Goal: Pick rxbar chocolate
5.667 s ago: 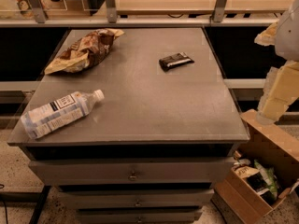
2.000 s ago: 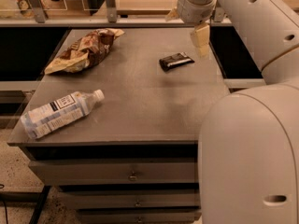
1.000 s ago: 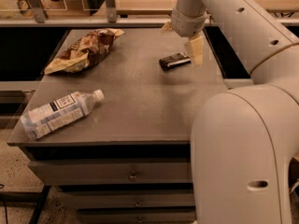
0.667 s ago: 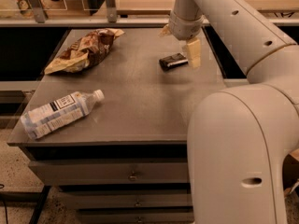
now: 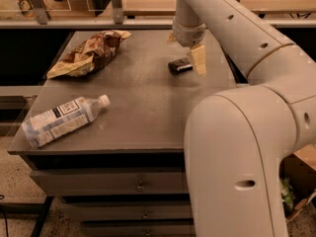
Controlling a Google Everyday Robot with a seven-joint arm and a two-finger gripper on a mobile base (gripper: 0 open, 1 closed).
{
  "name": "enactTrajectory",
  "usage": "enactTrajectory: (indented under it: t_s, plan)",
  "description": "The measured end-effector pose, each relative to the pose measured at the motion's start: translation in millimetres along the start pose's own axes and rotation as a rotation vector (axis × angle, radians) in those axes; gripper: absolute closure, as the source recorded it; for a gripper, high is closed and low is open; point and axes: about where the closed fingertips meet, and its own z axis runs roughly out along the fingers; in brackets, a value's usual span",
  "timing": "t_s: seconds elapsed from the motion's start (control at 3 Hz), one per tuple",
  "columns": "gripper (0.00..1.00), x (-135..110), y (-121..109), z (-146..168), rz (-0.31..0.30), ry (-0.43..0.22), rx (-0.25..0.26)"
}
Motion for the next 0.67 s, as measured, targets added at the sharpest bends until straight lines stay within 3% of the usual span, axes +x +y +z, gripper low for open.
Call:
enactTrajectory:
  t_s: [0.67]
  plan:
    - [0.41,7.8,-8.3,0.3,0.124,0.108,-0.034]
